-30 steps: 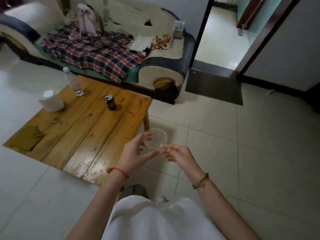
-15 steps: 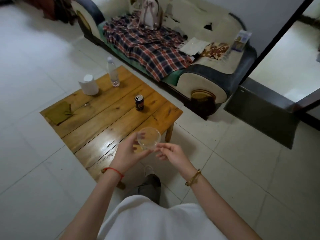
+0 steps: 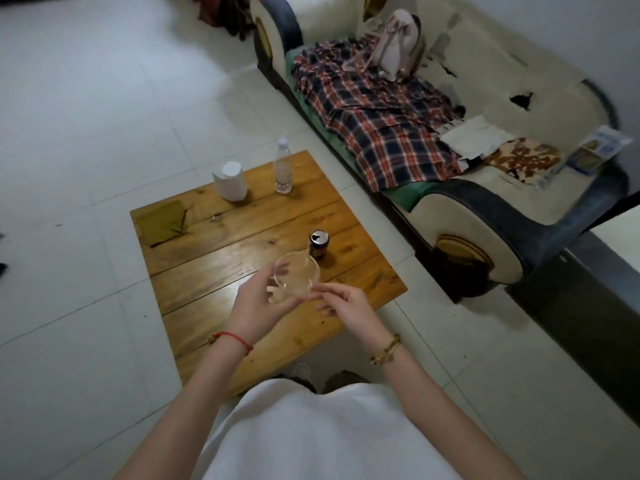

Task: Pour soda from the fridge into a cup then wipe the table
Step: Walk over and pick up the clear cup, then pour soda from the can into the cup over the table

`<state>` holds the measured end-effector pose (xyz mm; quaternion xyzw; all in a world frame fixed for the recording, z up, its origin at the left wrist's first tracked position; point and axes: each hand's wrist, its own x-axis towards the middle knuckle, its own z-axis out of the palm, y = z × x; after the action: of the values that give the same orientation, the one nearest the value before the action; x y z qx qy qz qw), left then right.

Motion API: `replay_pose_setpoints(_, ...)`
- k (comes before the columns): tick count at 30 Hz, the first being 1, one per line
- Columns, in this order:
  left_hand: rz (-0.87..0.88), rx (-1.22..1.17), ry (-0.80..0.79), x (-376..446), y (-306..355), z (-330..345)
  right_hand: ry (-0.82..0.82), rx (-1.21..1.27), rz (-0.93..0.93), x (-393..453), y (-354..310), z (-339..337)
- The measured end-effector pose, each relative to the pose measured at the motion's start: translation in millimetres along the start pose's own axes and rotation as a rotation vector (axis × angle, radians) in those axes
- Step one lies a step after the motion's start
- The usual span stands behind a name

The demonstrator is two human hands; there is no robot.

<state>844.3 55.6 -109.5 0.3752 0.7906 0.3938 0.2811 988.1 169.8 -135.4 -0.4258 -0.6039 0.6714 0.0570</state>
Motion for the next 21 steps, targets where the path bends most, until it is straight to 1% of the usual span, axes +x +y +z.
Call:
replay_pose_setpoints(4,-0.086,-0.003,0.077,21.3,-7.1,1.1,-0.046,-0.063,-0.005,36.1,-4.7,-13.0)
replay_pose_setpoints(8,-0.198,-0.048,0.156,37.4,-18.3,7.9,-0.001,-0.123,0.035,81.0,-1.6,-33.4)
replay_pose_setpoints(11,-0.264,-0.07,0.221,46.5,-26.3,15.8,0.046,-0.266,0.045,119.3,7.4,-52.8)
replay_pose_setpoints(14,-0.304,-0.074,0.287,55.2,-34.4,24.7,0.083,-0.426,0.005,159.1,8.9,-67.7)
replay_pose_setpoints(17,-0.344,-0.098,0.343,63.1,-45.1,34.3,0.074,-0.483,0.022,200.2,10.3,-72.1)
replay_pose_setpoints(21,-0.388,-0.117,0.4,76.0,-64.4,46.4,0.036,-0.602,0.016,256.5,32.2,-69.4)
